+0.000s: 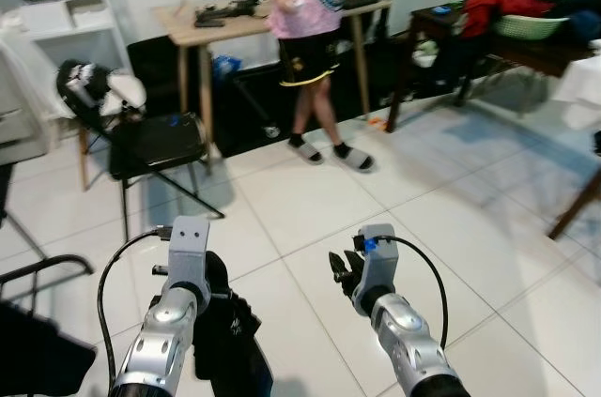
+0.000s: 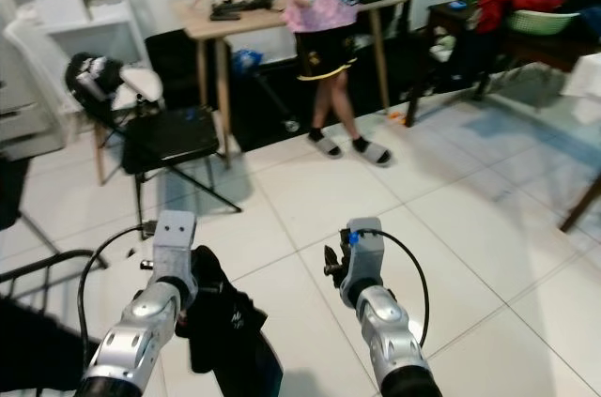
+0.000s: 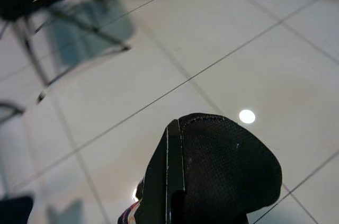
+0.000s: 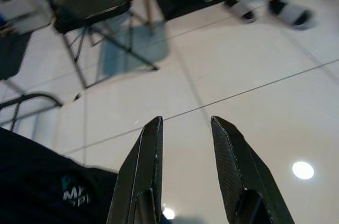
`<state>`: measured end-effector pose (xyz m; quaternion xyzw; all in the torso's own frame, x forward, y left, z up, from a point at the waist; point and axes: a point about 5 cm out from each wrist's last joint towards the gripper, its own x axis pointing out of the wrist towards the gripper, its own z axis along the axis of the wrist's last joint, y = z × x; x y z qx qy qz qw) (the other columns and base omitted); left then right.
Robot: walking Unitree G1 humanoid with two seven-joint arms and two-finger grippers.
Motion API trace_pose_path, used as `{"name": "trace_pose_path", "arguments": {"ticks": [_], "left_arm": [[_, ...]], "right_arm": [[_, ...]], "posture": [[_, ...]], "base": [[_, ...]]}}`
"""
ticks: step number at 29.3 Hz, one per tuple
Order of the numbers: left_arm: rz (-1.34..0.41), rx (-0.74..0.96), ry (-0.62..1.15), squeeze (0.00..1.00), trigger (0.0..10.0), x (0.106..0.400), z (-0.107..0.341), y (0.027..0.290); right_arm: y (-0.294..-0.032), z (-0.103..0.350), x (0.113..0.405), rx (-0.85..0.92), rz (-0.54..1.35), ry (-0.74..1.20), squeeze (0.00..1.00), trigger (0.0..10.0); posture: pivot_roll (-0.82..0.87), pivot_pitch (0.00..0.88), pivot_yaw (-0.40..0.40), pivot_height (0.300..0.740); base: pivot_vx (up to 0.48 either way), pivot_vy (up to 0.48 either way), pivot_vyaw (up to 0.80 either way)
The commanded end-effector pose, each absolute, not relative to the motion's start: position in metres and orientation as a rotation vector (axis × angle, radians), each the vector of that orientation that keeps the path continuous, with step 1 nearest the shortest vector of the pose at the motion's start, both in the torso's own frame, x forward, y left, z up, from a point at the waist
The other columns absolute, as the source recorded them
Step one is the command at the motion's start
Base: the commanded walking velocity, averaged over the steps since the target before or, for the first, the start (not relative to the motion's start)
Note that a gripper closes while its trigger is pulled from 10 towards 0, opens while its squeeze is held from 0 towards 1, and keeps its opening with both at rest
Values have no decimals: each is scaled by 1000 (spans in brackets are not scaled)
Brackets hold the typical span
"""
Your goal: Hang hanger
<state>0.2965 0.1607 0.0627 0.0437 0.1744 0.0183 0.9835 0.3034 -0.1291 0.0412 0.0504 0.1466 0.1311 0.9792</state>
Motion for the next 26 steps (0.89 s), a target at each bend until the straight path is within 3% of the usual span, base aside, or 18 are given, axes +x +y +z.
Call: {"name": "trace_pose_path", "arguments": {"ticks": [1, 7, 11, 18, 21, 26], "left_arm": [[49, 146, 318, 0, 10000, 302, 67, 161], [96, 182, 325, 0, 10000, 300, 71, 159], [57, 101, 308, 0, 10000, 299, 75, 157], [20, 60, 308, 0, 10000, 295, 77, 149], [78, -35, 293, 0, 10000, 300, 89, 162], [104, -4, 243, 0, 10000, 308, 98, 169]], "right_arm": [[-132, 46, 305, 79, 263, 282, 0, 10000], [-138, 48, 303, 99, 232, 275, 0, 10000], [-134, 48, 302, 121, 199, 256, 0, 10000], [-133, 48, 299, 110, 228, 257, 0, 10000], [-143, 56, 304, 111, 214, 243, 0, 10000], [-147, 60, 310, 105, 202, 241, 0, 10000]], "posture": [[-55, 0, 32, 740], [-36, 11, 22, 740], [-39, 74, 31, 740], [-32, 93, 37, 740], [-41, 88, 26, 740], [-40, 87, 17, 740]], "base": [[0, 0, -800], [0, 0, -800], [0, 0, -800], [0, 0, -800], [0, 0, -800], [0, 0, -800]]}}
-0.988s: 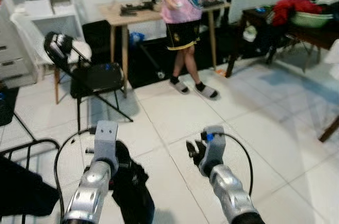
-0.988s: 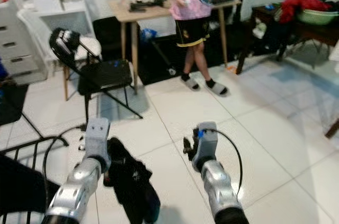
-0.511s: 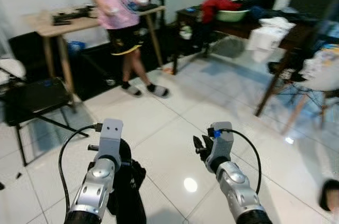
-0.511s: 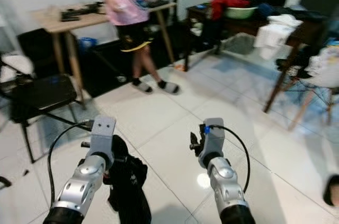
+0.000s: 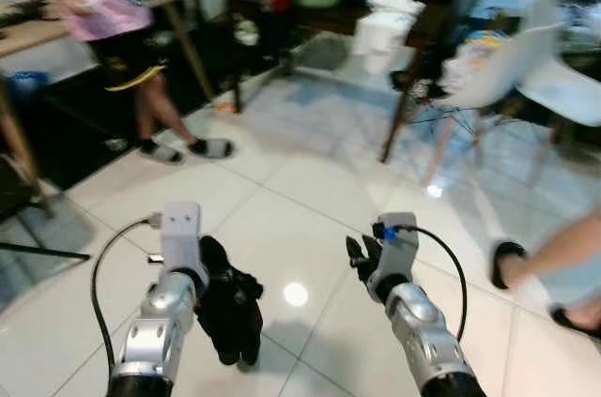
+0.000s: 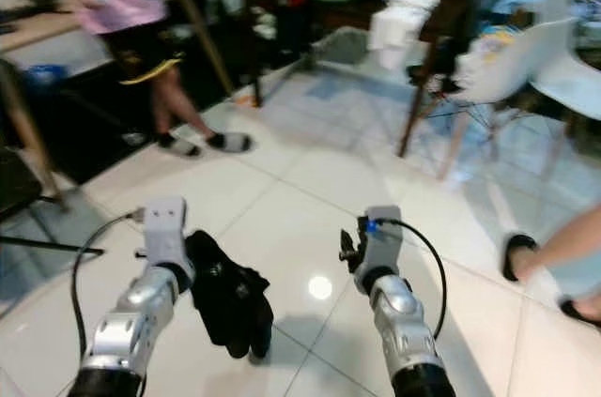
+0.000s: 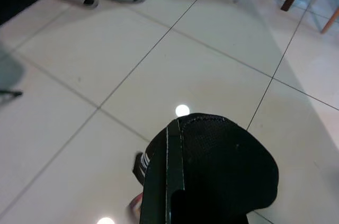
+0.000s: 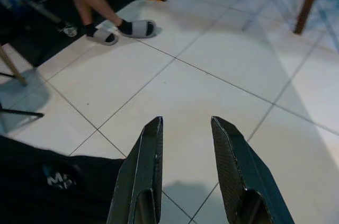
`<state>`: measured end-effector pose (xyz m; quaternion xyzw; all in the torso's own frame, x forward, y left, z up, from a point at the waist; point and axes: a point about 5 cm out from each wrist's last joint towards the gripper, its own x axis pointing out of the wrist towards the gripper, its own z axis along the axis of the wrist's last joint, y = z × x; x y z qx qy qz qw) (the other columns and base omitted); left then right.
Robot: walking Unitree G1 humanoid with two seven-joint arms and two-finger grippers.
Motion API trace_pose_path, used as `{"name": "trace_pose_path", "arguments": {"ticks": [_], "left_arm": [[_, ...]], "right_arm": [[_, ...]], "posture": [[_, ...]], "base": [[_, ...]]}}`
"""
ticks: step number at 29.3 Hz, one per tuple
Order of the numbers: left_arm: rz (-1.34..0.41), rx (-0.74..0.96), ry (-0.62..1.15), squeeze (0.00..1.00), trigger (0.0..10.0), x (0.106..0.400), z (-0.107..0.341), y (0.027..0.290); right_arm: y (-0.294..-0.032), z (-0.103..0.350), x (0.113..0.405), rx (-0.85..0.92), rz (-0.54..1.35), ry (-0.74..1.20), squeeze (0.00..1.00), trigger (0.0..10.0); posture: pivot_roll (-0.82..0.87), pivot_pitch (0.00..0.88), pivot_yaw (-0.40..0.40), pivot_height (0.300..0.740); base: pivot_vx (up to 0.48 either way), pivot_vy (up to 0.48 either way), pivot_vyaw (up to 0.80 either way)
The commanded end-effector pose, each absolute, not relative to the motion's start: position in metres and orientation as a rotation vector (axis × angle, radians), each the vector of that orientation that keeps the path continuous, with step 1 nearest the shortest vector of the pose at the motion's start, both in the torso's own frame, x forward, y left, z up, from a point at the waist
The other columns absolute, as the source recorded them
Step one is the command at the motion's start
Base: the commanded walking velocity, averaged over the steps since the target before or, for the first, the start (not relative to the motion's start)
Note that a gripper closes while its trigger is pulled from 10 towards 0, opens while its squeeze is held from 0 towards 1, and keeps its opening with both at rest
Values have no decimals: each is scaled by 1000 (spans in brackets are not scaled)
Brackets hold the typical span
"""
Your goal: Hang hanger
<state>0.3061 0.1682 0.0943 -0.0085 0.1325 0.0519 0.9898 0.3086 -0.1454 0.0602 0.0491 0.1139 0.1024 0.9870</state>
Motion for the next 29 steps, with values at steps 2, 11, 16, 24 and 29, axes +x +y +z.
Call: {"name": "trace_pose_path", "arguments": {"ticks": [2, 11, 16, 24, 29], "left_arm": [[99, 1, 238, 0, 10000, 309, 99, 169], [73, 9, 260, 0, 10000, 308, 97, 165], [68, 11, 267, 0, 10000, 315, 98, 164], [70, -5, 257, 0, 10000, 325, 102, 169], [84, 17, 216, 0, 10000, 323, 104, 167]], "right_arm": [[-146, 62, 313, 97, 208, 235, 0, 10000], [-147, 61, 310, 89, 220, 240, 0, 10000], [-148, 58, 310, 114, 186, 232, 0, 10000], [-141, 58, 314, 122, 181, 221, 0, 10000], [-138, 59, 313, 159, 223, 207, 0, 10000]], "posture": [[-46, 88, 16, 740], [-45, 51, 34, 740], [-23, 11, 43, 740], [-33, 0, 49, 740], [-19, 0, 4, 740]], "base": [[0, 0, -800], [0, 0, -800], [0, 0, -800], [0, 0, -800], [0, 0, -791]]}}
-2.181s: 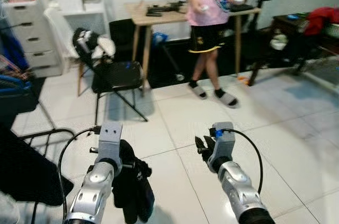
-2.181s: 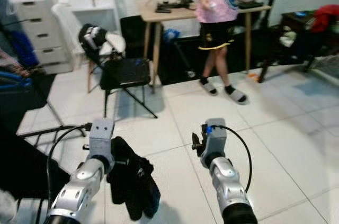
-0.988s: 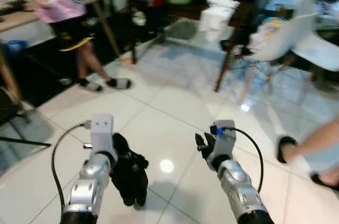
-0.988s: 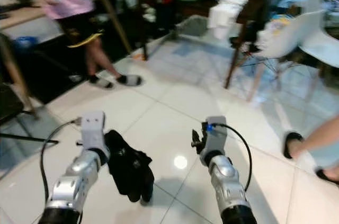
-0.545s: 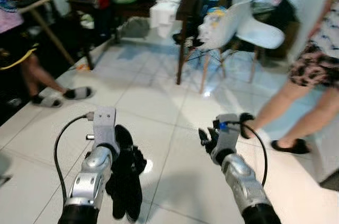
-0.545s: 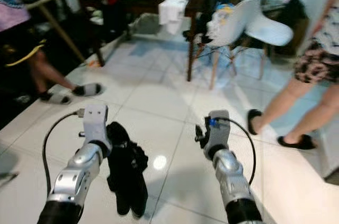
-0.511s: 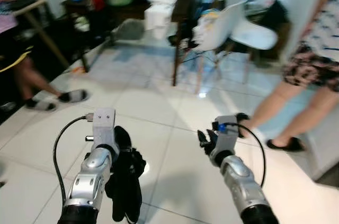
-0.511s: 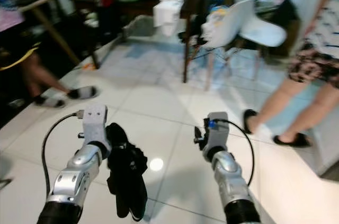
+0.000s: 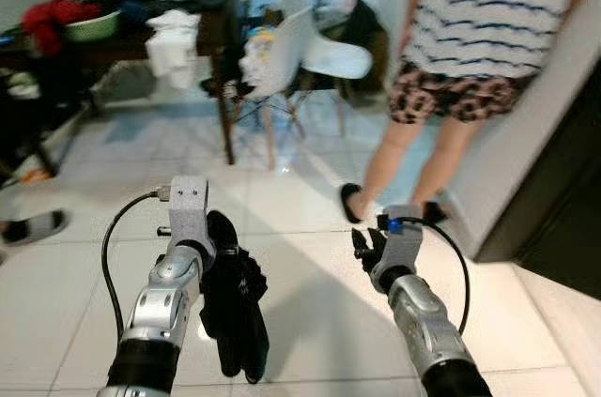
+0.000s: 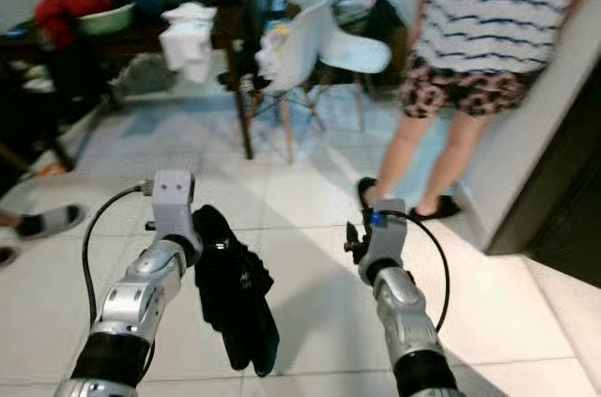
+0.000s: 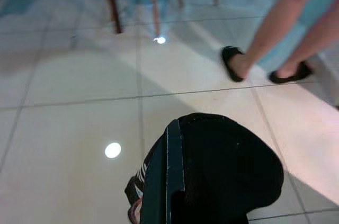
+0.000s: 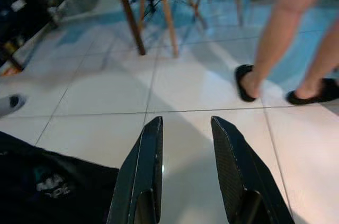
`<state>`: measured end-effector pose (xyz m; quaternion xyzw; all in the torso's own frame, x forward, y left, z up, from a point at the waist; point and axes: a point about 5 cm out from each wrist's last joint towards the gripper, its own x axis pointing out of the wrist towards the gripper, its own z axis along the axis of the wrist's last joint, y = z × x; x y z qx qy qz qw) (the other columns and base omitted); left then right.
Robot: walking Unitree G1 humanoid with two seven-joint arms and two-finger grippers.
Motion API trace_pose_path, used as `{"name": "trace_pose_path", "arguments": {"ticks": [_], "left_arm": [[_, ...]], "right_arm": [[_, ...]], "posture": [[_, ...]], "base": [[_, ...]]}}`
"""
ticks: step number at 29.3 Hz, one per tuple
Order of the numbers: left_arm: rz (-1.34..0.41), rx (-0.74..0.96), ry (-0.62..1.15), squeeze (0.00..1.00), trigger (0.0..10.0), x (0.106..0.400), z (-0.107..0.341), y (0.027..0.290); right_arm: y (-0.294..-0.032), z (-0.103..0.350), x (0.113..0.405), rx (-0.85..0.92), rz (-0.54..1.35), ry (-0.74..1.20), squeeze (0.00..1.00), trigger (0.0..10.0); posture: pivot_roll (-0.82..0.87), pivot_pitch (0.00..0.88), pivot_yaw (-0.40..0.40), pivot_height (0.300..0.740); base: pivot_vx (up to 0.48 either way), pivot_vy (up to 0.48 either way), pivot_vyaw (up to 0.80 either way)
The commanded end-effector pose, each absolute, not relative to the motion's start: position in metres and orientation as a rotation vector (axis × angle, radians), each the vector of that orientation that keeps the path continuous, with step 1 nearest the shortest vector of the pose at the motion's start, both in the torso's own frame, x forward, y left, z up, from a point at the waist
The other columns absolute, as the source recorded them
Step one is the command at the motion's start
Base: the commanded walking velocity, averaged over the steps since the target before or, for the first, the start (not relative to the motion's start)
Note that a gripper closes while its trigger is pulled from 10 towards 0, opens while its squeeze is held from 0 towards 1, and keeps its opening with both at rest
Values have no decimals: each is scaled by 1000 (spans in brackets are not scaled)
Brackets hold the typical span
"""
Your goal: Hang hanger
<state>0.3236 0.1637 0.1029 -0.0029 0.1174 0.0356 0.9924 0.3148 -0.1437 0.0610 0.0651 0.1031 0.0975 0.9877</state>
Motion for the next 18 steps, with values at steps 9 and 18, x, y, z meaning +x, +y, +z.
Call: {"name": "trace_pose_path", "arguments": {"ticks": [9, 18], "left_arm": [[96, 16, 149, 0, 10000, 313, 106, 158], [105, -15, 134, 0, 10000, 309, 107, 158]], "right_arm": [[-112, 68, 314, 145, 453, 168, 0, 10000], [-107, 69, 315, 126, 511, 165, 0, 10000]], "posture": [[-11, 0, -59, 740], [-20, 0, -69, 740]], "base": [[0, 0, 0], [0, 0, 0]]}}
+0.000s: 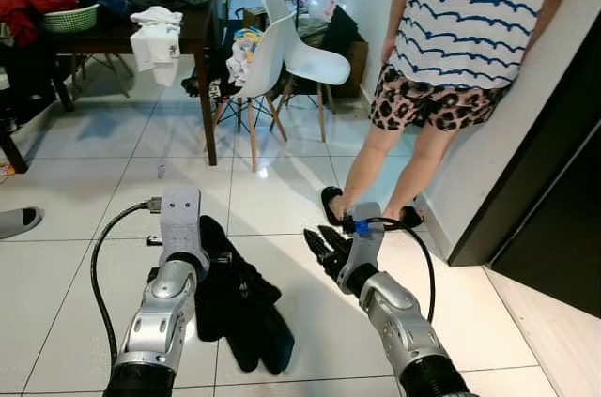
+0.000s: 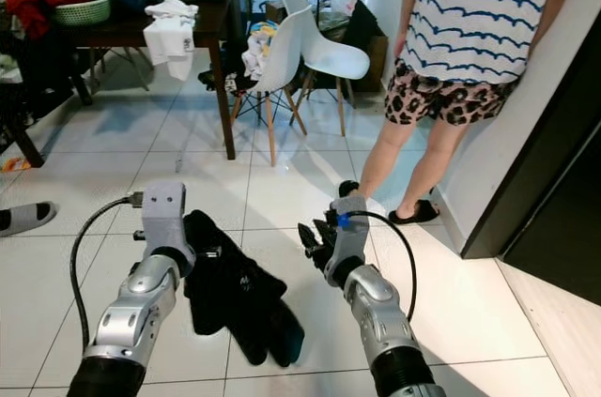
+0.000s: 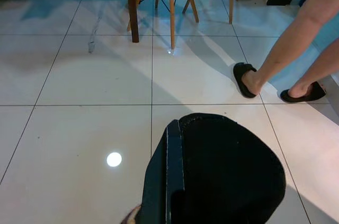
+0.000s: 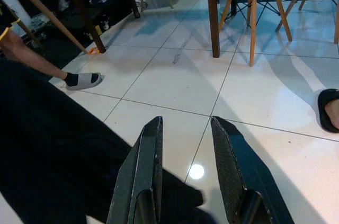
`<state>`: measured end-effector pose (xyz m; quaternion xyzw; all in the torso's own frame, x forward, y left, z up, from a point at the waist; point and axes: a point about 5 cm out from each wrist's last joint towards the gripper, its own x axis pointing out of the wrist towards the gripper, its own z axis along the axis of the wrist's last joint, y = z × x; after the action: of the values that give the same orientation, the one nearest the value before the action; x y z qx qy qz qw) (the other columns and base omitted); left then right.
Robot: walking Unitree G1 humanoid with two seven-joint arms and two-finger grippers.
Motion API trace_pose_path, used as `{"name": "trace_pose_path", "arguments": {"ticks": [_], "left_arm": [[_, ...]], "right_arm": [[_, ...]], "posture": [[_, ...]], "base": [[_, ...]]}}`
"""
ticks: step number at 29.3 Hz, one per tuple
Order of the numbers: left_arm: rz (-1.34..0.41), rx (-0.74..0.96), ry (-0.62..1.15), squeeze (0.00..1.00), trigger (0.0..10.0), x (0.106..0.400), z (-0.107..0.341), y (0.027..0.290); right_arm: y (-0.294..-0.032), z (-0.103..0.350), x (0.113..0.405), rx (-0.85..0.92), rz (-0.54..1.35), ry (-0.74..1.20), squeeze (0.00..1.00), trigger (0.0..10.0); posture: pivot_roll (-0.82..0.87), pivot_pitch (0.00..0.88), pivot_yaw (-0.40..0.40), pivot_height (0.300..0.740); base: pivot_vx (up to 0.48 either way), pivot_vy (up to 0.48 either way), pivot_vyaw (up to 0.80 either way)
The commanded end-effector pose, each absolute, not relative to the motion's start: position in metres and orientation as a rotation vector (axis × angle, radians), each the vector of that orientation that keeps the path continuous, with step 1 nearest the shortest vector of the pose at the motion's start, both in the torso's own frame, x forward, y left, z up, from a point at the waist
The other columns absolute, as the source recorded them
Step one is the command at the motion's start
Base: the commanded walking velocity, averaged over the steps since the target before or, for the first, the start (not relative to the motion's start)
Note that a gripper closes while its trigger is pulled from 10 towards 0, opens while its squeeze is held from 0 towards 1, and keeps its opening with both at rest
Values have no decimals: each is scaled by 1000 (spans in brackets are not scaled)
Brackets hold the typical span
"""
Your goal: Hang hanger
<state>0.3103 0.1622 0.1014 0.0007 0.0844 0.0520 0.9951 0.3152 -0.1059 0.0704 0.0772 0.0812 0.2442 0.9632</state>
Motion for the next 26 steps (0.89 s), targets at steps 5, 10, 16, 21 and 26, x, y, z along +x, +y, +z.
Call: {"name": "trace_pose_path", "arguments": {"ticks": [5, 10, 16, 21, 26], "left_arm": [[101, -5, 141, 0, 10000, 308, 105, 157], [106, -1, 142, 0, 10000, 309, 105, 156], [132, -65, 134, 0, 10000, 315, 114, 160], [110, -42, 127, 0, 10000, 316, 116, 159], [106, -29, 131, 0, 10000, 316, 115, 160]], "right_arm": [[-108, 69, 313, 78, 545, 160, 0, 10000], [-110, 66, 311, 36, 559, 168, 0, 10000], [-110, 69, 314, 53, 535, 144, 0, 10000], [-111, 76, 319, 120, 505, 127, 0, 10000], [-111, 77, 323, 99, 499, 160, 0, 10000]], "posture": [[-26, 0, -69, 740], [-24, 0, -67, 740], [-19, 0, -61, 740], [-22, 0, -56, 740], [-24, 0, -55, 740]], "base": [[0, 0, 0], [0, 0, 480], [0, 0, 623], [0, 0, 0], [0, 0, 0]]}}
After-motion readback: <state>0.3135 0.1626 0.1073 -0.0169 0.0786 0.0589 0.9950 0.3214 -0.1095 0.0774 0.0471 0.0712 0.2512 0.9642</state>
